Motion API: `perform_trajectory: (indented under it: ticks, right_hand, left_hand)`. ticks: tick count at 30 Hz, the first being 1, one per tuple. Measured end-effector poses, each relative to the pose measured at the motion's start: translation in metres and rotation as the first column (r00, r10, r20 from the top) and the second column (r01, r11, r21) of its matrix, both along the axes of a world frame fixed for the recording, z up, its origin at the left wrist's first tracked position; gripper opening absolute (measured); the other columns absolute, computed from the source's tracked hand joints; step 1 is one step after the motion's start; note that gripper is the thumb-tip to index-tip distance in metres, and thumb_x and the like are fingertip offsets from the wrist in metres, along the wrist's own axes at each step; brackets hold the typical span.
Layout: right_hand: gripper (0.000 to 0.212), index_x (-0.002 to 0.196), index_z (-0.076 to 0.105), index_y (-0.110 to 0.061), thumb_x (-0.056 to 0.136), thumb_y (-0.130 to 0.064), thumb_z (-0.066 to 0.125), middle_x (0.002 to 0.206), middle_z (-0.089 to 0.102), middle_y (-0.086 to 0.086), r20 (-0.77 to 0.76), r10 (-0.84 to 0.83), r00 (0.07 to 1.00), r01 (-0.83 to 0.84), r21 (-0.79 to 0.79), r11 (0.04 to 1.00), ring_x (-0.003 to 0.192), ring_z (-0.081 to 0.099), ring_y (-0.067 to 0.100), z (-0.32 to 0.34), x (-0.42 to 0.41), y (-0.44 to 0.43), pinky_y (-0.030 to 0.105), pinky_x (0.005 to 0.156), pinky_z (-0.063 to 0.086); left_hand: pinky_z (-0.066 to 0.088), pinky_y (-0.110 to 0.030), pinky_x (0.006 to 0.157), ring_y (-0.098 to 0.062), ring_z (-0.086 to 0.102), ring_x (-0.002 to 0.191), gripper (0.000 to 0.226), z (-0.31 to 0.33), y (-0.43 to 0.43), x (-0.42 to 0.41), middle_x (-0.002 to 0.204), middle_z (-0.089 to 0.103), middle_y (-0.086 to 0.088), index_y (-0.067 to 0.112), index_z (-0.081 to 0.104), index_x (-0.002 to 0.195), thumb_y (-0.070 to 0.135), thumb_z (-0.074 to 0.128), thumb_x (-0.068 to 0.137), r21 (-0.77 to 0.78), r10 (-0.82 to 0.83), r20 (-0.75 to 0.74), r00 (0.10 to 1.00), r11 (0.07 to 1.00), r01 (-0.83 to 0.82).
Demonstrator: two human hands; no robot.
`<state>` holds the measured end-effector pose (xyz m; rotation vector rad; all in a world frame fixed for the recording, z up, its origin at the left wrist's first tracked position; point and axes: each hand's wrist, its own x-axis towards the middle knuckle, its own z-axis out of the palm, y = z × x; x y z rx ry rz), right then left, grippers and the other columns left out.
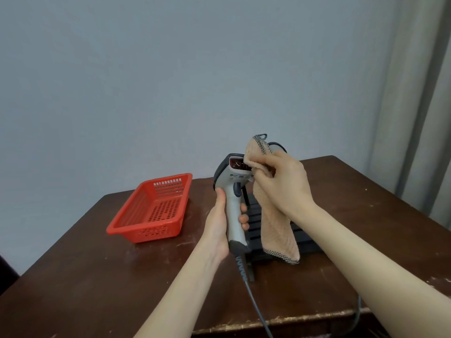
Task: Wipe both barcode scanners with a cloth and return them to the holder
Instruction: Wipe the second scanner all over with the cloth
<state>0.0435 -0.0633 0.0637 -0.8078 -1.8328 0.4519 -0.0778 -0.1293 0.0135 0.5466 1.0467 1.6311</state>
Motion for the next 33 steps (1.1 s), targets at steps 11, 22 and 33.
perform_trajectory:
  ticks: [11, 22, 33]
  right_hand:
    - [0.020, 0.099, 0.075, -0.032, 0.089, -0.023, 0.060, 0.066, 0.045, -0.014, 0.087, 0.070, 0.994, -0.074, 0.036, 0.997, 0.071, 0.049, 0.006, 0.013, -0.002, -0.013, 0.029, 0.064, 0.042]
    - [0.022, 0.094, 0.076, -0.024, 0.086, -0.018, 0.057, 0.086, 0.063, -0.010, 0.134, 0.031, 0.991, -0.025, -0.042, 0.999, 0.090, 0.060, 0.015, 0.021, 0.002, -0.010, 0.036, 0.077, 0.050]
    - [0.029, 0.113, 0.068, -0.040, 0.093, -0.029, 0.050, 0.105, 0.064, -0.011, 0.266, -0.063, 0.962, 0.073, -0.028, 0.997, 0.099, 0.059, 0.018, 0.017, 0.010, -0.001, 0.034, 0.076, 0.048]
  left_hand:
    - [0.036, -0.020, 0.036, -0.012, 0.041, 0.038, 0.062, 0.005, 0.002, 0.010, 0.055, 0.049, -0.004, 0.009, 0.061, 0.065, 0.059, 0.037, 0.093, 0.011, 0.006, -0.053, 0.999, 1.000, -0.006]
    - [0.037, -0.020, 0.034, -0.010, 0.040, 0.038, 0.055, 0.006, 0.003, 0.010, 0.056, 0.051, -0.002, 0.008, 0.059, 0.082, 0.057, 0.036, 0.094, 0.005, 0.019, -0.082, 0.996, 1.000, -0.018]
    - [0.037, -0.020, 0.035, -0.010, 0.041, 0.038, 0.055, 0.005, 0.004, 0.003, 0.057, 0.051, -0.002, 0.009, 0.058, 0.088, 0.059, 0.036, 0.093, 0.032, 0.034, -0.081, 0.996, 0.999, -0.031]
